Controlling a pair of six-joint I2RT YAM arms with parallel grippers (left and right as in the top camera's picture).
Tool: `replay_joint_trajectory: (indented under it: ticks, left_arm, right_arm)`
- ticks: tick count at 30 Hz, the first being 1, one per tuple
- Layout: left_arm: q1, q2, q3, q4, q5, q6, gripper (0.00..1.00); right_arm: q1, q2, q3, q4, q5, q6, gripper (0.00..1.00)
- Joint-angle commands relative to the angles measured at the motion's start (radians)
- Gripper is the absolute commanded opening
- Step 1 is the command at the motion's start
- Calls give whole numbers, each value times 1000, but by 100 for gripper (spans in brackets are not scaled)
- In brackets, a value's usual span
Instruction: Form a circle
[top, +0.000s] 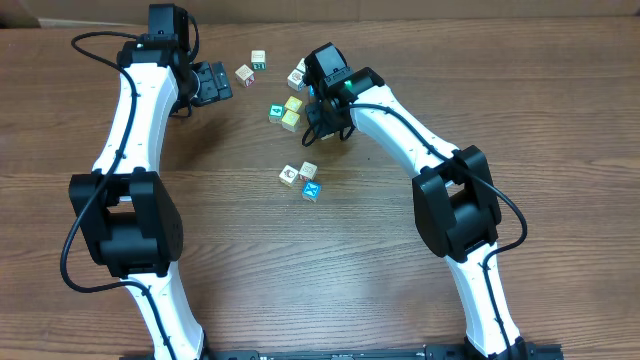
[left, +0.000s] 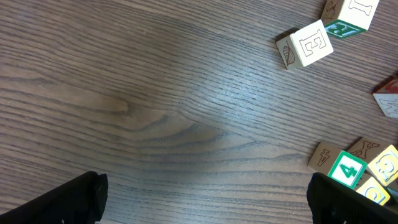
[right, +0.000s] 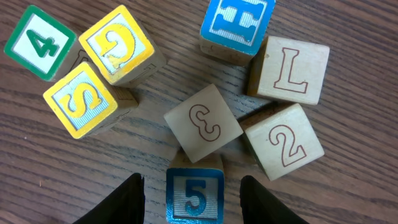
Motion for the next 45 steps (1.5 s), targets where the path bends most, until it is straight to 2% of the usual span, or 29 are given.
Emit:
replay_joint_trajectory:
  ticks: [1,23,27,37,40,45]
  left_arm:
    - [2,3,19,2,7,-9,100]
    - [2,3,19,2,7,-9,100]
    - [2,3,19,2,7,-9,100]
    - [2,3,19,2,7,-9,100]
    - [2,3,19,2,7,-9,100]
    - [2,3,19,2,7,-9,100]
  right_arm:
    - [5,25,-3,1,6,6,48]
    - [5,42,-3,15,10,6,46]
    - [5,42,-3,16,10,6,39]
    - [5,42,-2,-6,10,6,38]
    - [5,38,8,-22,10,5,32]
    - [5,34,56,-42,10,5,31]
